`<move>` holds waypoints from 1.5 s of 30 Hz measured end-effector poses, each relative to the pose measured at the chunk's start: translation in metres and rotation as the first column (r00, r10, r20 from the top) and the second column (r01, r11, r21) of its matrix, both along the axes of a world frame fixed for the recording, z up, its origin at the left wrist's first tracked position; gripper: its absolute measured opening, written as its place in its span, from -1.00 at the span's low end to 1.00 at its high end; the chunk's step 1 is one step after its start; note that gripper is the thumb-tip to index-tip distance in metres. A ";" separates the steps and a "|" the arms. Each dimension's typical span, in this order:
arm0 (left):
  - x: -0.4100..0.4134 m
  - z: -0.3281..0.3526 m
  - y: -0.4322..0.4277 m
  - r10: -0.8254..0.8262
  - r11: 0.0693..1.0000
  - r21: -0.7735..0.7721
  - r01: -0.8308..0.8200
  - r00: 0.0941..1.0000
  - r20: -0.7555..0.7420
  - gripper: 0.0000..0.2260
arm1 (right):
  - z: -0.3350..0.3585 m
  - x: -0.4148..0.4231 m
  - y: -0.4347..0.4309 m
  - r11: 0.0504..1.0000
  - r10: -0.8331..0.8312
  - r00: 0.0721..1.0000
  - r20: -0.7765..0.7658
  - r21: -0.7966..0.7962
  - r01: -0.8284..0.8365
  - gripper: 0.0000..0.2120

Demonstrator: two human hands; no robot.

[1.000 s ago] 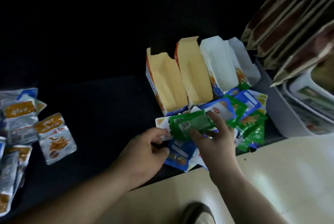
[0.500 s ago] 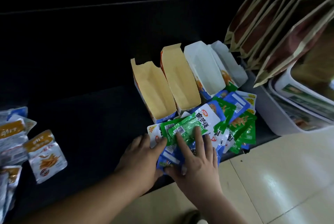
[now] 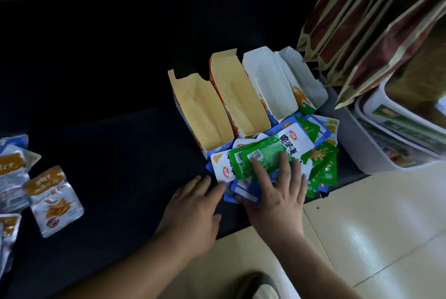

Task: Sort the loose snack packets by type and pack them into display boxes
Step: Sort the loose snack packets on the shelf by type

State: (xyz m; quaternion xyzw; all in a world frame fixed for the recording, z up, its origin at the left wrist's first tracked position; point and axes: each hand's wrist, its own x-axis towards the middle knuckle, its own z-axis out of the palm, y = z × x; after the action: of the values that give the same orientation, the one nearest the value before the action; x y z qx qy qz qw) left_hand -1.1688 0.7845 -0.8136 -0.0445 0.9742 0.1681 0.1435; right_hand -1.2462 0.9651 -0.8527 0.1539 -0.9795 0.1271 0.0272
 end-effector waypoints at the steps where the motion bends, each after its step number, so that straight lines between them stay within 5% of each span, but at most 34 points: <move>1: 0.003 -0.002 -0.002 0.050 0.998 0.037 -0.049 0.999 -0.014 -0.37 | 0.002 -0.001 0.001 1.000 0.010 1.000 -0.014 -0.005 -0.010 -0.15; 8: 0.036 -0.014 -0.008 0.071 0.990 0.123 -0.072 0.997 0.015 -0.40 | 0.005 0.020 -0.010 0.994 0.093 0.995 -0.029 -0.054 -0.095 -0.18; 23: 0.060 -0.024 -0.016 0.154 0.954 0.281 -0.099 0.971 -0.181 -0.53 | 0.007 0.021 -0.006 0.975 0.162 0.976 -0.147 -0.127 -0.181 -0.31; 31: 0.076 -0.009 -0.063 -0.026 0.981 0.177 0.080 0.957 -0.288 -0.57 | 0.042 0.035 -0.061 0.814 0.368 0.927 -0.074 -0.456 -0.360 -0.75; 34: 0.103 -0.007 -0.122 -0.112 0.983 -0.163 0.083 0.978 -0.174 -0.45 | 0.041 0.048 -0.101 0.758 0.496 0.868 0.024 -0.501 -0.418 -0.72; 36: 0.126 -0.007 -0.158 -0.050 0.930 -0.364 0.042 0.999 -0.010 -0.32 | 0.042 0.056 -0.129 0.724 0.543 0.832 0.115 -0.567 -0.394 -0.72; 38: 0.152 -0.013 -0.182 0.073 0.893 -0.447 -0.056 0.997 0.021 -0.42 | 0.047 0.066 -0.157 0.706 0.572 0.787 0.232 -0.628 -0.328 -0.76; 41: 0.181 -0.028 -0.195 0.264 0.881 -0.404 -0.247 0.964 -0.015 -0.44 | 0.047 0.080 -0.194 0.727 0.587 0.714 0.381 -0.636 -0.259 -0.73; 45: 0.195 -0.043 -0.203 0.358 0.881 -0.274 -0.386 0.922 -0.147 -0.35 | 0.039 0.096 -0.234 0.746 0.616 0.695 0.371 -0.558 -0.363 -0.65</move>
State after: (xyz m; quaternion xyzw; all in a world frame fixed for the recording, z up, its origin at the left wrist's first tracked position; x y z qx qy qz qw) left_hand -0.9734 0.5816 -0.8562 -0.2440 0.9671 0.0458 0.0552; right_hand -1.1497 0.7314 -0.8136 0.3644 -0.8102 0.3864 -0.2480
